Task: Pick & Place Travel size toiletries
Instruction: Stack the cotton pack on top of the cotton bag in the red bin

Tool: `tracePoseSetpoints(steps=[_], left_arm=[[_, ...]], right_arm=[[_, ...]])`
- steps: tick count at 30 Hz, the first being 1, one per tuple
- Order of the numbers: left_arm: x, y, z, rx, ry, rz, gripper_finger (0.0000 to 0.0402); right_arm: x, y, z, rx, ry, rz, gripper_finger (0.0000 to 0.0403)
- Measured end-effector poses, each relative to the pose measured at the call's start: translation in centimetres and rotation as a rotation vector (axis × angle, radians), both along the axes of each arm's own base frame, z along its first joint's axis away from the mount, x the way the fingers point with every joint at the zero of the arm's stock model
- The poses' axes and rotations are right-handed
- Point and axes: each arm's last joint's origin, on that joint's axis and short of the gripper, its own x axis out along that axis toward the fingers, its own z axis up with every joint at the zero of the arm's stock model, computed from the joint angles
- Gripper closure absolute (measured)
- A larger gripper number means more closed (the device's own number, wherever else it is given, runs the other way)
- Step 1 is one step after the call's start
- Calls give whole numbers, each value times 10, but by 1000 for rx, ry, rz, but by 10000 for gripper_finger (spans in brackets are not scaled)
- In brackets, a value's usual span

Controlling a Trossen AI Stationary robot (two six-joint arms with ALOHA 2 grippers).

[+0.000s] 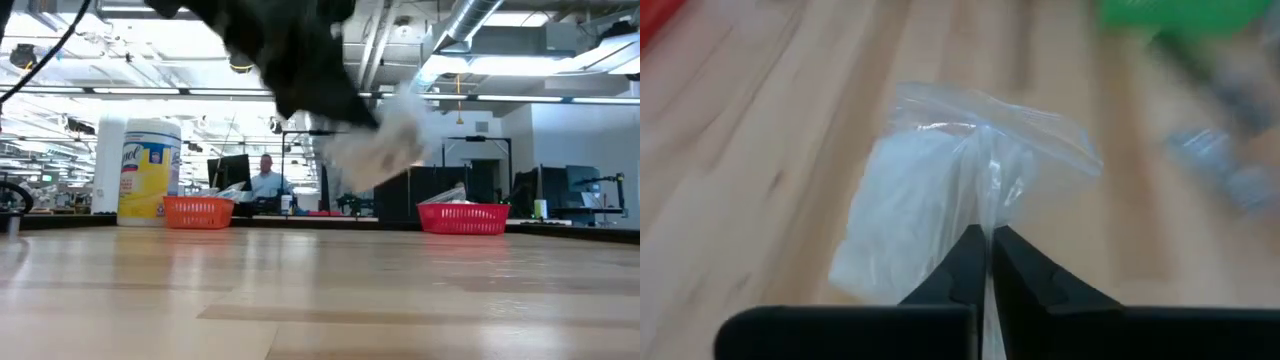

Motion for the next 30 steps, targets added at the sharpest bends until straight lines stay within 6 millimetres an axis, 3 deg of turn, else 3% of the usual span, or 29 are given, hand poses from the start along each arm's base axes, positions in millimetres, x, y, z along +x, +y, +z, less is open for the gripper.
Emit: tracePoseSetpoints(steps=[6,10,14,22,30], left_arm=[[-2,-5,46,-214,-219,-97,400],[-2,-7,57,-316,-278,-134,401],[-2,-9,60,-400,-294,-144,401],[-3,-13,62,-410,-310,-155,401],[-4,-21,67,-420,-354,-184,401]], right_arm=[[9,4,-4,0,38,29,133],[19,11,-10,-61,67,94,133],[27,24,-17,-153,77,189,133],[40,48,-28,-281,78,333,133],[49,63,-37,-311,111,409,133]])
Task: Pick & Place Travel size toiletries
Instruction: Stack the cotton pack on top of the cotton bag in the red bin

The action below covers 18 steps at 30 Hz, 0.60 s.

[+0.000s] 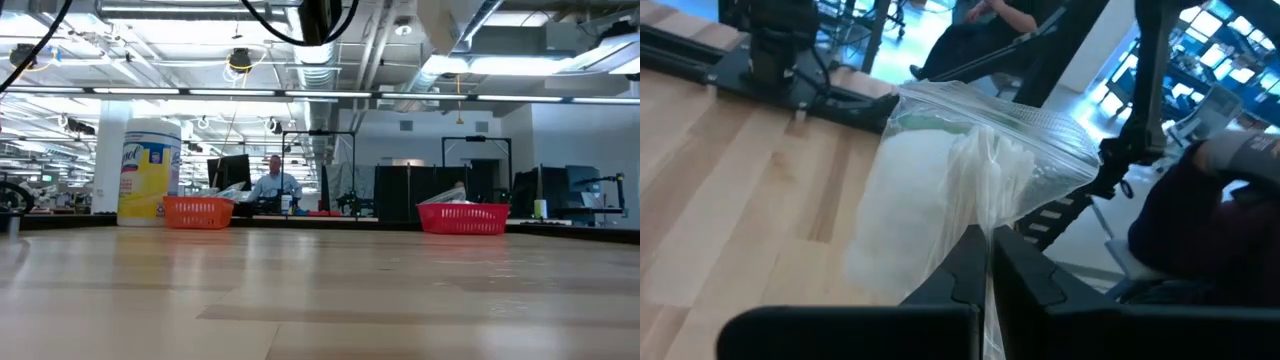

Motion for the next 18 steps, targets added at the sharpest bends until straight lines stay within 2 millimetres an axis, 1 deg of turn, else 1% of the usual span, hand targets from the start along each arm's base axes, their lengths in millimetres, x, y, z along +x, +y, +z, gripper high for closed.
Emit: tracePoseSetpoints(steps=[8,13,16,18], left_arm=[[1,2,2,-5,-24,11,401],[2,4,3,7,-28,57,401],[3,7,2,8,-28,69,401],[3,9,2,9,-28,76,401]], right_arm=[[23,4,-9,-31,-5,-122,133],[34,7,-19,-77,17,-142,133],[38,8,-24,-116,34,-211,133],[42,8,-22,-130,48,-265,133]])
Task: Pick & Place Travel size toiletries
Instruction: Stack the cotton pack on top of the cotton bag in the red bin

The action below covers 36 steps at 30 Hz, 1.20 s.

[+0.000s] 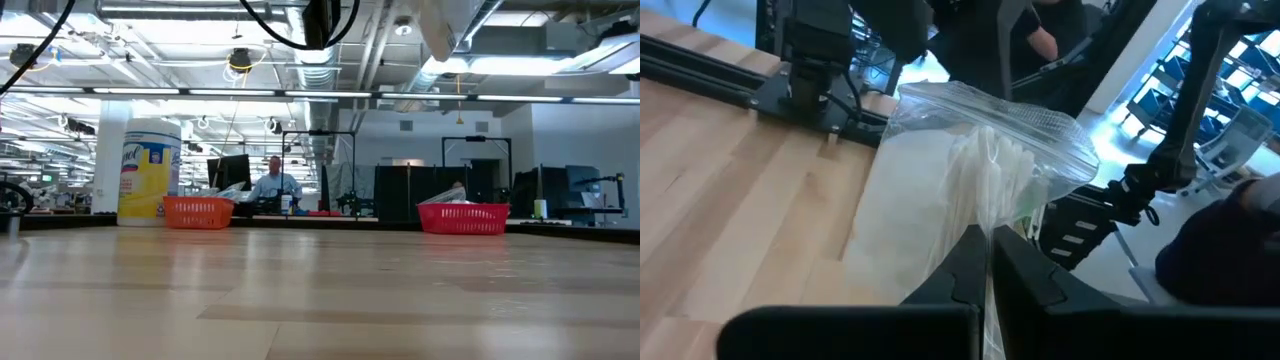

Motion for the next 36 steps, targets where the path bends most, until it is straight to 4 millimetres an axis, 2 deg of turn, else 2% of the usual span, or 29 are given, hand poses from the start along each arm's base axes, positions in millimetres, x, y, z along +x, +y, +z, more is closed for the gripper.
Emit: tracePoseSetpoints(steps=[8,19,36], left_arm=[[2,7,0,17,-1,34,401],[1,7,-2,37,23,51,401],[1,7,-2,47,21,70,401]], right_arm=[[11,2,-1,-13,138,-53,133],[12,2,6,41,136,-74,133],[14,1,3,55,159,-112,143]])
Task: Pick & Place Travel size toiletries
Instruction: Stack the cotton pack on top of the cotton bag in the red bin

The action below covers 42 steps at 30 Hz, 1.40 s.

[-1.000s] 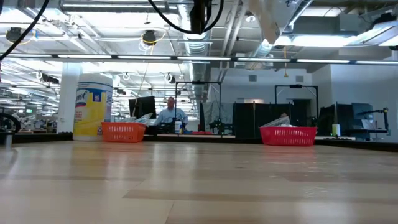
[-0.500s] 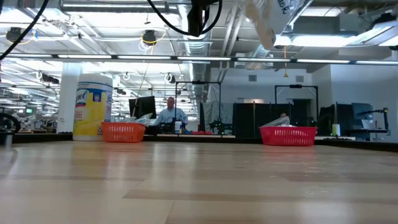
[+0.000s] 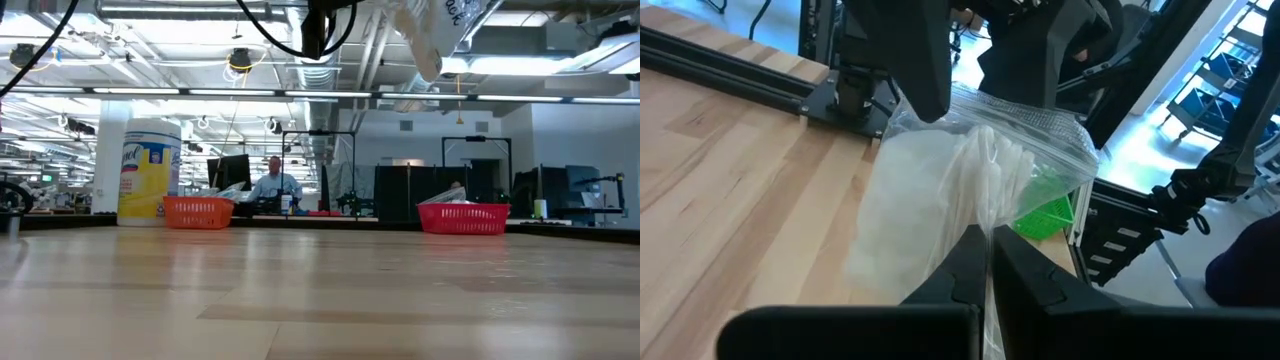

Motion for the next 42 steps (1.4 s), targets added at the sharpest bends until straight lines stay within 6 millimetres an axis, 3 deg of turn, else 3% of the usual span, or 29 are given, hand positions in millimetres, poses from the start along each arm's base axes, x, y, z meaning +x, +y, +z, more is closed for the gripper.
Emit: tracePoseSetpoints(steps=[5,16,21,24,29,35,42], left_arm=[[0,0,0,2,-2,-1,401],[0,0,0,9,-5,5,401],[0,0,1,31,-12,17,398],[0,1,1,39,-14,26,386],[-2,-2,1,71,-11,79,343],[-9,-2,-1,160,49,258,246],[-17,-8,3,149,69,261,161]], right_arm=[[0,0,0,-1,4,0,184],[-1,-1,-1,-19,7,3,321],[-1,-4,1,-97,17,-71,384],[-2,-6,4,-126,40,-127,396],[-5,-8,2,-146,94,-164,400],[-6,-12,-1,-152,130,-179,401],[-28,-41,3,-214,218,-382,402]])
